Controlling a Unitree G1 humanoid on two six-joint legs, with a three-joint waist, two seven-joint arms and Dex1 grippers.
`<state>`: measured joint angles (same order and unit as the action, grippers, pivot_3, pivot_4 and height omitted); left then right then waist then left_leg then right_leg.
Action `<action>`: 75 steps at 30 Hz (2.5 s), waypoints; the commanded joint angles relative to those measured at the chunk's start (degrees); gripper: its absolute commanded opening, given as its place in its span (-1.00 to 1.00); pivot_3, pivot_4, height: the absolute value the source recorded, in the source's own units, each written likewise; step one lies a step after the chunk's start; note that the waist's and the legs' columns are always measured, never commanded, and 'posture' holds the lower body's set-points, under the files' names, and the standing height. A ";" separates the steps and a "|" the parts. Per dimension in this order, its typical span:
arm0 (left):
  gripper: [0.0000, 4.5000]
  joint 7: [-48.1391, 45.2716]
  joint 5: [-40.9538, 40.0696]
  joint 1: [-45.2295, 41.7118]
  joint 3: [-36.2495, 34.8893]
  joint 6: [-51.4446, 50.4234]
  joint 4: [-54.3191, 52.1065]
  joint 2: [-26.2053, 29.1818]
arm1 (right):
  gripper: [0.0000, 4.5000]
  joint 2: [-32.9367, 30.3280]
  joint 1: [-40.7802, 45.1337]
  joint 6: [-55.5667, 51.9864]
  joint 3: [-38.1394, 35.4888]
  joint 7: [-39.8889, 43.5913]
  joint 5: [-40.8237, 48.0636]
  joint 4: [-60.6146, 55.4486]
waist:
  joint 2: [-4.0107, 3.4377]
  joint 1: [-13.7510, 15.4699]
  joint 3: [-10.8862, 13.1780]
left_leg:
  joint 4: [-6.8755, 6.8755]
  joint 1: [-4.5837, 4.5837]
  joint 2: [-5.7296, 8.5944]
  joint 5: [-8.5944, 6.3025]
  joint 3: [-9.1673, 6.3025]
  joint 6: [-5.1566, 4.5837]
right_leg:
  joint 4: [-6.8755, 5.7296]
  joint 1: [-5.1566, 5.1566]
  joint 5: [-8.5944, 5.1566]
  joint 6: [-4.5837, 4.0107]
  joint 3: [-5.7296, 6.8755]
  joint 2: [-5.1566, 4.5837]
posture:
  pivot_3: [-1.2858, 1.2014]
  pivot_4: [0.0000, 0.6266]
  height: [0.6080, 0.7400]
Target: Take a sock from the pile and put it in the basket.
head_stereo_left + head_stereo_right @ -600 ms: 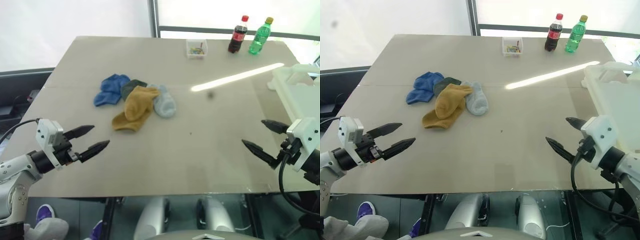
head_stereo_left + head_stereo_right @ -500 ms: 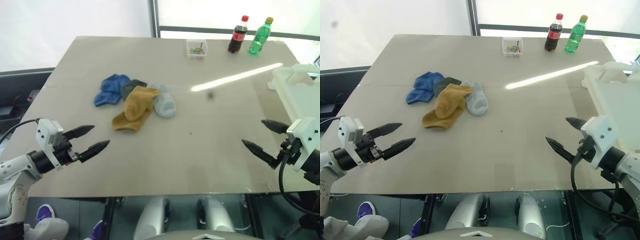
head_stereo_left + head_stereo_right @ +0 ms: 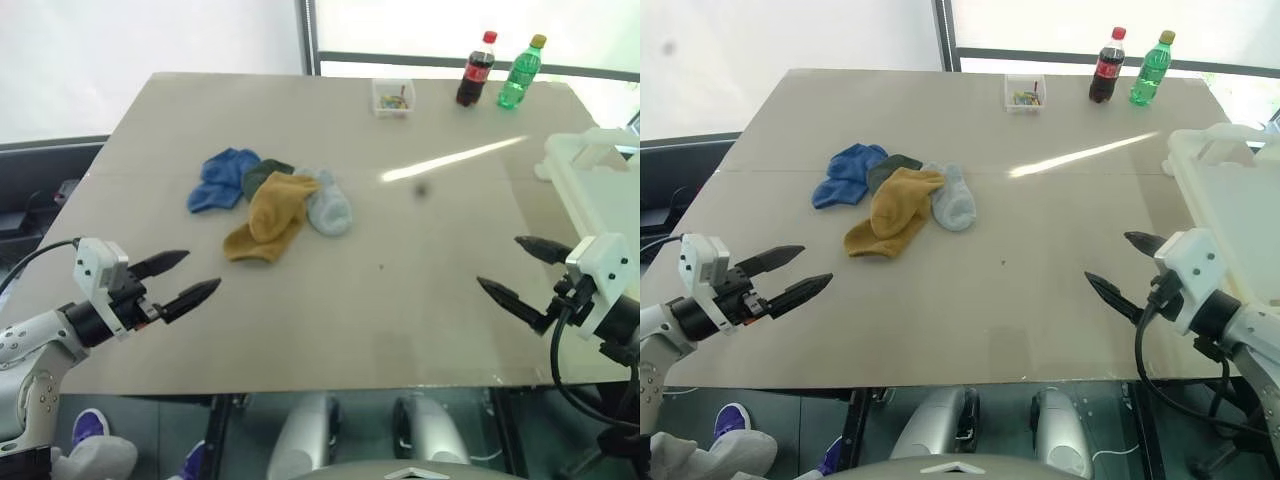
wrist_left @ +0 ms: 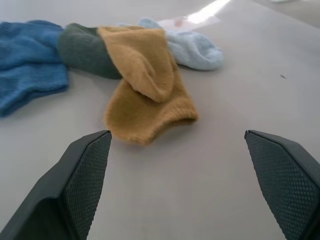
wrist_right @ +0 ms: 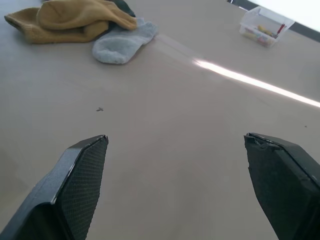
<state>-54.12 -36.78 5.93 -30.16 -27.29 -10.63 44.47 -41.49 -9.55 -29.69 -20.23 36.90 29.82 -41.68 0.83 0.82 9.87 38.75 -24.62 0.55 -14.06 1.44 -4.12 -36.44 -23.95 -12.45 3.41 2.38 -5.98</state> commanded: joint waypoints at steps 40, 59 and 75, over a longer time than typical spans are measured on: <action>-0.98 33.80 15.52 -24.77 18.36 -6.46 0.04 -19.39 | 1.00 5.98 3.67 6.81 13.44 -1.43 -5.64 -2.42 | 0.06 0.05 -0.01 | 0.15 0.19 0.21 0.18 -0.01 0.24 | -0.34 0.19 0.15 0.27 0.08 0.33 | 0.03 -0.52 0.83; -0.98 18.64 2.00 -12.92 21.20 -20.40 -12.11 -11.49 | 1.00 6.11 4.02 7.49 14.46 -0.77 -6.00 -1.62 | 0.05 0.03 -0.01 | 0.17 0.21 0.18 0.07 0.00 0.07 | -0.33 0.19 0.11 0.22 0.04 0.31 | 0.03 -0.52 0.83; -0.98 16.59 0.30 -13.10 13.43 -21.09 0.89 -4.78 | 1.00 6.64 4.88 7.59 15.77 -0.57 -6.20 -0.73 | 0.01 0.26 0.00 | 0.17 0.33 0.15 0.04 -0.01 0.03 | -0.34 0.23 -0.01 0.02 0.08 0.31 | 0.03 -0.52 0.83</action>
<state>-39.37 -39.98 -5.47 -16.16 -51.52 -12.61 38.67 -34.99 -5.24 -23.33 -4.22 36.01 23.18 -41.60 0.84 1.07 9.87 38.92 -24.28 0.70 -14.02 1.43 -4.09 -36.78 -23.72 -12.46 3.43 2.45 -5.67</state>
